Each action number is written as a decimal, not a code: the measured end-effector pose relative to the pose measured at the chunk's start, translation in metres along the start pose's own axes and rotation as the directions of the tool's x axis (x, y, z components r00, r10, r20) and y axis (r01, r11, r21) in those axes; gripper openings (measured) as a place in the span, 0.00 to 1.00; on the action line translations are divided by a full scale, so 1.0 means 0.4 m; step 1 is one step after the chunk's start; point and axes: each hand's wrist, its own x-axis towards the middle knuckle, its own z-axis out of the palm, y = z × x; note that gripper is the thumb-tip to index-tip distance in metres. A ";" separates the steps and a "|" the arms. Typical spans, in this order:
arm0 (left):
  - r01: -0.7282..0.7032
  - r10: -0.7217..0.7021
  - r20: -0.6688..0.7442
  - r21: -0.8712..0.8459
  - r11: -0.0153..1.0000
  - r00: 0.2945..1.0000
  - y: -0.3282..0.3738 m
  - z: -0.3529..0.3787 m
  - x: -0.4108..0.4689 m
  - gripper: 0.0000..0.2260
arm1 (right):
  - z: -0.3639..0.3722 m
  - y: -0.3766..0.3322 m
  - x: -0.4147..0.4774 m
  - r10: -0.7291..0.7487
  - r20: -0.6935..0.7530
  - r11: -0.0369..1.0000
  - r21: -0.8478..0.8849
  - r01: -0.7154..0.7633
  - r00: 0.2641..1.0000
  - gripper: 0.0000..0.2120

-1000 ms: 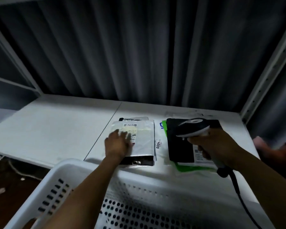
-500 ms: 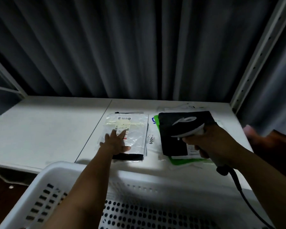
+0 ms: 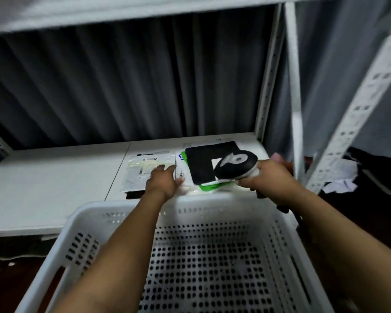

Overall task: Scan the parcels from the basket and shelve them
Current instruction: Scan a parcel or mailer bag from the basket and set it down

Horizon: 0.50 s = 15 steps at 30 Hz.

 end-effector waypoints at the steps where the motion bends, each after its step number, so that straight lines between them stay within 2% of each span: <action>1: -0.018 0.018 -0.008 0.000 1.000 1.000 0.026 -0.025 -0.055 0.27 | -0.019 -0.008 -0.049 0.010 -0.038 1.000 0.009 -0.009 0.999 0.08; 6: -0.103 0.107 -0.073 0.056 0.993 0.992 0.123 -0.157 -0.309 0.22 | -0.109 -0.060 -0.271 0.029 -0.120 0.999 0.037 -0.025 0.992 0.08; 15: -0.223 0.232 -0.153 0.076 0.972 0.961 0.274 -0.421 -0.723 0.22 | -0.334 -0.221 -0.668 0.013 -0.276 0.997 -0.064 -0.031 0.961 0.05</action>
